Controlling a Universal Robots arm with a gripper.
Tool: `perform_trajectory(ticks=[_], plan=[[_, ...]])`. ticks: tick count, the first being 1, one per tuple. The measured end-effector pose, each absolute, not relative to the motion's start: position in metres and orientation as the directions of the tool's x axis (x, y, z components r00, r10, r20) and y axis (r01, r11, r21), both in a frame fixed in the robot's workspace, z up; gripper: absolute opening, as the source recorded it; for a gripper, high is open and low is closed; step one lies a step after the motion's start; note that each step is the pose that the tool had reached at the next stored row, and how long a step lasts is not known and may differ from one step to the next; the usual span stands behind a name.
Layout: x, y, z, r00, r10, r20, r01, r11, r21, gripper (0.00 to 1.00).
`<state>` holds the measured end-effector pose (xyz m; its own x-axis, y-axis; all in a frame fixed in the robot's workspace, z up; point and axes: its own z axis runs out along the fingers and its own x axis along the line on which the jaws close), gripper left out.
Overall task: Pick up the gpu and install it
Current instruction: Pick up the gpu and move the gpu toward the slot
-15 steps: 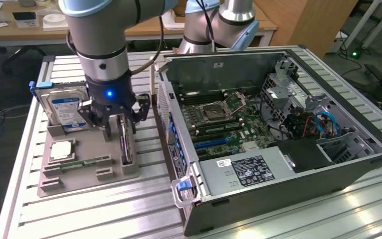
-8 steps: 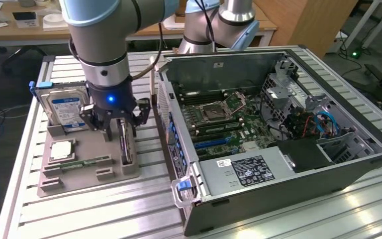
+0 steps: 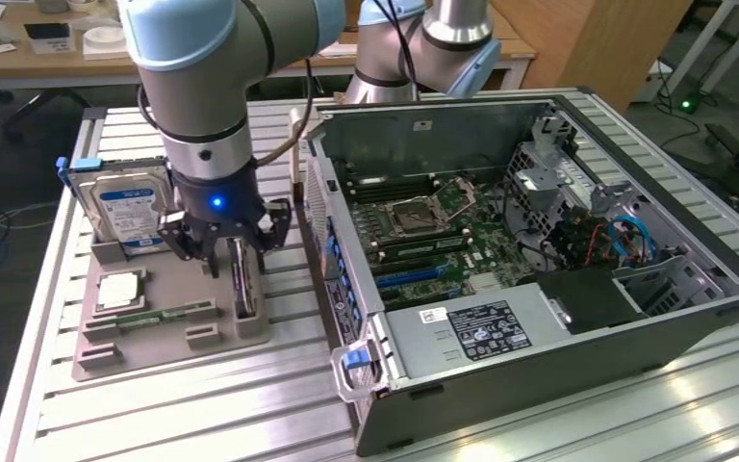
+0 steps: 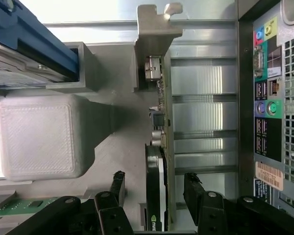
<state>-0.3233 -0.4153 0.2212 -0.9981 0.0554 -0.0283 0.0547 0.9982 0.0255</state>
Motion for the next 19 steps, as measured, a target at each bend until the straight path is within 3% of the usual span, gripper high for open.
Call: perform_trajectory(ticks=[19], plan=[[-0.3233, -0.4105, 0.2149, -0.998, 0.055, -0.029, 0.055, 0.998, 0.013, 0.6]])
